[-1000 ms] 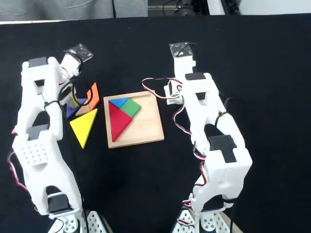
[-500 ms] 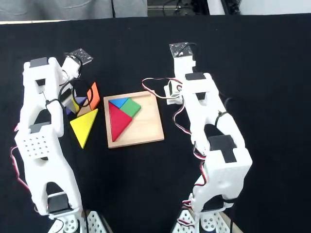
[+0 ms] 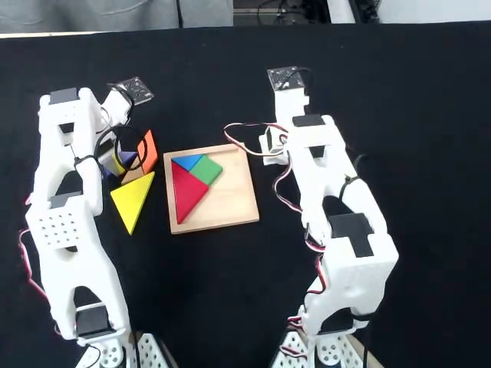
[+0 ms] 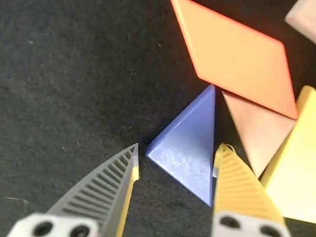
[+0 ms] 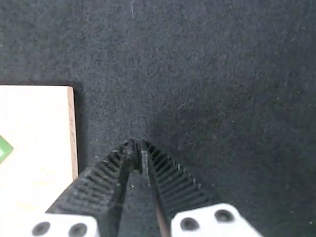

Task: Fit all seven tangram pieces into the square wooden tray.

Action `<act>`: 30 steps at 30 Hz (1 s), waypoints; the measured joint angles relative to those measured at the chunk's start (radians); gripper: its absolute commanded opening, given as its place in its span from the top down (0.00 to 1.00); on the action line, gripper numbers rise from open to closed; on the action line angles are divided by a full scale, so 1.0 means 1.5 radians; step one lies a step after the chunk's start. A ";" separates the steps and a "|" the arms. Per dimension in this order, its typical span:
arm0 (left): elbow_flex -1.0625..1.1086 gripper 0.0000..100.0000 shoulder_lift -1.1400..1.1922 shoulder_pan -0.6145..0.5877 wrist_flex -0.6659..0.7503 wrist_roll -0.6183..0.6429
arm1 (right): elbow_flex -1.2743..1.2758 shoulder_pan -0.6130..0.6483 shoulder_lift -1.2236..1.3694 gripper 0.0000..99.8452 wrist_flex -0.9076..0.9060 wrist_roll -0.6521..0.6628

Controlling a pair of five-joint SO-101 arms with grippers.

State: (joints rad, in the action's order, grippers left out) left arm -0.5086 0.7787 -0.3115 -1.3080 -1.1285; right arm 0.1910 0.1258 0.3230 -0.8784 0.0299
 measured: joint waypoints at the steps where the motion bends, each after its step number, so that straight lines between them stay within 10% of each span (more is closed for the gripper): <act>1: 0.000 0.76 0.000 0.002 0.000 -0.007 | 0.000 0.000 0.000 0.99 0.000 0.000; 12: -0.078 0.86 0.078 0.015 -0.010 -0.051 | 0.000 0.000 0.000 0.99 0.000 0.000; 30: -0.422 0.93 0.122 0.024 -0.281 -0.117 | 0.000 0.000 0.000 0.99 0.000 0.000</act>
State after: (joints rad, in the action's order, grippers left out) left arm -1.1423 0.9613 -0.2762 -1.7300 -1.3034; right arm 0.1910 0.1258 0.3230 -0.8784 0.0299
